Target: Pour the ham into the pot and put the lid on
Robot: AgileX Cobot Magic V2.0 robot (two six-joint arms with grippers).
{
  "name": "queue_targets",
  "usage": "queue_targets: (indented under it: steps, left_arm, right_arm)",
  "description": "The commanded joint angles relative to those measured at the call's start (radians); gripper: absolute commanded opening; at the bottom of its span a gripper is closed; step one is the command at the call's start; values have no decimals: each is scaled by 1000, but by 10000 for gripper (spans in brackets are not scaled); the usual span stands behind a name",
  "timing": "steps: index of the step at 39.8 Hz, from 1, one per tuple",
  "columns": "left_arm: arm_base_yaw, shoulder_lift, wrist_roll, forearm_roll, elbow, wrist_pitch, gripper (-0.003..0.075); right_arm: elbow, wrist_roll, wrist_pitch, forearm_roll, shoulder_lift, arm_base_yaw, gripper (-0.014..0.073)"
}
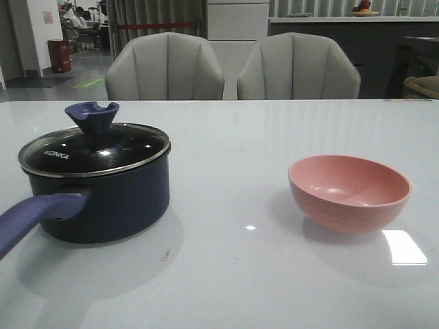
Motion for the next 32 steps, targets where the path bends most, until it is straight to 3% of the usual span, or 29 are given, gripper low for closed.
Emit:
queue_targets:
  steps: [1, 12, 25, 32]
  left_arm:
    - [1, -20, -10, 1, 20, -76, 119]
    - [1, -20, -10, 1, 20, -76, 119]
    - [1, -20, -10, 1, 20, -76, 119]
    - [1, -20, -10, 1, 20, -76, 119]
  right_arm:
    - [-28, -11, -74, 11, 10, 0, 161]
    - [5, 23, -90, -44, 10, -46, 161]
    - [9, 406, -83, -486, 10, -284, 161]
    - [21, 434, -91, -598, 8, -295, 161]
